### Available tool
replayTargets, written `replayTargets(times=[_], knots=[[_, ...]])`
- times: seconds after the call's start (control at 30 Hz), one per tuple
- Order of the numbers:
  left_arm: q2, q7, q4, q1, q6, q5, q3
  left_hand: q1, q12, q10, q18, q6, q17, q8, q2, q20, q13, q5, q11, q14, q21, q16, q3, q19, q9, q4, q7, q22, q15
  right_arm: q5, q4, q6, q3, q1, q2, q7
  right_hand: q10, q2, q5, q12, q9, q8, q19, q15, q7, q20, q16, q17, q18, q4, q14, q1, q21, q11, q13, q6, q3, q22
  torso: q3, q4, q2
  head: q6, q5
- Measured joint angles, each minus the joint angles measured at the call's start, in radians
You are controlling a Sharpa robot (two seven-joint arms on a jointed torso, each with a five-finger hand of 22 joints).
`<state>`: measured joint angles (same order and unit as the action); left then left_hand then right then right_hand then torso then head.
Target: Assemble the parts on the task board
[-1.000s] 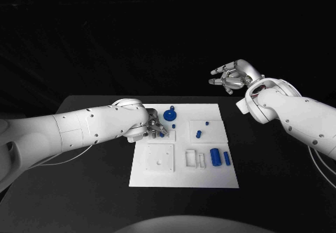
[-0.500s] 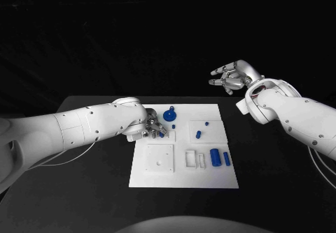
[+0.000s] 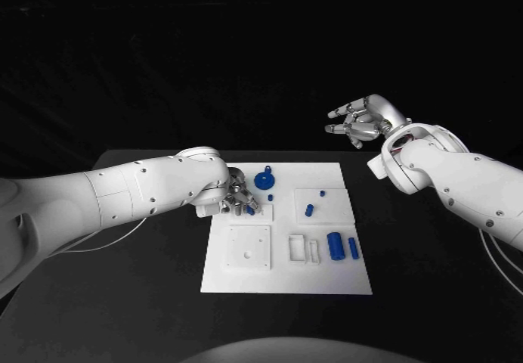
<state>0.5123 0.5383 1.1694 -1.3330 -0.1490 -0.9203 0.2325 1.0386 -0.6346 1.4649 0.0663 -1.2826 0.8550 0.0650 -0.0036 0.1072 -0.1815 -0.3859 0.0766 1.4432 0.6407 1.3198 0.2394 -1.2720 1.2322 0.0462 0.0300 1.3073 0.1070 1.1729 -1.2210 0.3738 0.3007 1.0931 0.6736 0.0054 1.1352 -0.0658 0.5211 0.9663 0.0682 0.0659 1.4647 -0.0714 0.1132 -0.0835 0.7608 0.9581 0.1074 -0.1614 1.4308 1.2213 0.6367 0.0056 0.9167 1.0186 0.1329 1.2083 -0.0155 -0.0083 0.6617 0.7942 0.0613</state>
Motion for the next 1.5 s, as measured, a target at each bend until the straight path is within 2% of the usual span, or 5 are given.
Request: replayTargets(times=[0.3, 0.37, 0.43, 0.53, 1.5], knots=[[0.001, 0.001, -0.001, -0.013, -0.048, -0.02, 0.002, 0.012, 0.004, -0.002, 0.0, 0.004, -0.008, 0.005, 0.012, 0.004, -0.001, 0.014, -0.002, -0.004, -0.006, -0.003, 0.0, 0.004, 0.001, 0.0, -0.004, 0.001, 0.004, 0.001, 0.0, 0.0, 0.0, 0.0, -0.001, 0.0, 0.0, 0.0, 0.0, 0.0, 0.0, 0.0, 0.0, 0.0, 0.0, 0.0, 0.0, 0.0, 0.0, 0.0, 0.0, 0.0, 0.0, 0.0, 0.001, 0.0, 0.0, -0.001, 0.0004, 0.0007, 0.0, 0.002, -0.001], [0.0, 0.0, -0.002, -0.013, -0.056, -0.027, 0.003, 0.012, 0.004, -0.002, 0.0, 0.005, -0.013, 0.005, 0.012, 0.004, -0.002, 0.03, -0.002, -0.004, -0.006, -0.003, 0.0, 0.004, 0.002, 0.0, -0.005, 0.001, 0.004, 0.001, 0.0, 0.0, 0.0, 0.0, -0.001, -0.001, 0.0, 0.0, 0.0, 0.0, 0.0, 0.0, 0.0, 0.0, 0.0, 0.0, 0.0, 0.0, 0.0, 0.0, 0.0, 0.0, 0.0, 0.0, 0.001, 0.0, 0.0, -0.001, 0.0003, 0.0007, 0.0, 0.002, -0.001], [-0.001, -0.001, -0.003, -0.014, -0.06, -0.032, 0.003, 0.017, 0.004, -0.002, 0.0, 0.008, -0.015, 0.005, 0.017, 0.004, -0.002, 0.078, -0.002, -0.004, -0.006, -0.003, 0.0, 0.004, 0.002, 0.0, -0.002, 0.001, 0.004, 0.001, 0.0, 0.0, 0.0, 0.0, -0.001, -0.001, 0.0, 0.0, 0.0, 0.0, 0.0, 0.0, 0.0, 0.0, 0.0, 0.0, 0.0, 0.0, 0.0, 0.0, 0.0, 0.0, 0.0, 0.0, 0.001, 0.0, 0.0, -0.001, 0.0004, 0.0008, 0.0, 0.003, -0.001], [-0.004, -0.003, -0.005, -0.015, -0.064, -0.039, 0.003, 0.019, 0.009, -0.002, 0.0, 0.011, -0.017, 0.004, 0.019, 0.004, -0.005, 0.098, -0.002, -0.004, -0.01, -0.003, -0.002, 0.004, 0.001, 0.003, -0.003, 0.001, 0.004, 0.001, 0.0, 0.0, 0.0, 0.0, -0.001, -0.001, 0.0, 0.0, 0.0, 0.0, 0.0, 0.0, 0.0, 0.0, 0.0, 0.0, 0.0, 0.0, 0.0, 0.0, 0.0, 0.0, 0.0, 0.0, 0.001, 0.0, 0.0, -0.001, 0.0005, 0.0011, 0.0, 0.003, -0.001], [-0.013, -0.016, -0.002, -0.013, -0.03, -0.039, 0.004, 0.022, 0.009, -0.005, 0.003, 0.016, -0.014, 0.004, 0.022, 0.004, -0.008, 0.1, -0.006, -0.004, -0.01, -0.003, -0.001, 0.004, 0.008, 0.004, -0.003, 0.0, 0.004, 0.002, 0.001, 0.0, 0.0, -0.001, -0.004, -0.002, 0.0, 0.0, 0.0, 0.0, 0.0, 0.0, 0.0, 0.0, 0.0, 0.0, 0.0, 0.0, 0.0, 0.0, 0.0, 0.0, 0.0, 0.0, 0.001, 0.0, 0.0, -0.001, -0.0006, 0.001, -0.001, 0.002, -0.002]])
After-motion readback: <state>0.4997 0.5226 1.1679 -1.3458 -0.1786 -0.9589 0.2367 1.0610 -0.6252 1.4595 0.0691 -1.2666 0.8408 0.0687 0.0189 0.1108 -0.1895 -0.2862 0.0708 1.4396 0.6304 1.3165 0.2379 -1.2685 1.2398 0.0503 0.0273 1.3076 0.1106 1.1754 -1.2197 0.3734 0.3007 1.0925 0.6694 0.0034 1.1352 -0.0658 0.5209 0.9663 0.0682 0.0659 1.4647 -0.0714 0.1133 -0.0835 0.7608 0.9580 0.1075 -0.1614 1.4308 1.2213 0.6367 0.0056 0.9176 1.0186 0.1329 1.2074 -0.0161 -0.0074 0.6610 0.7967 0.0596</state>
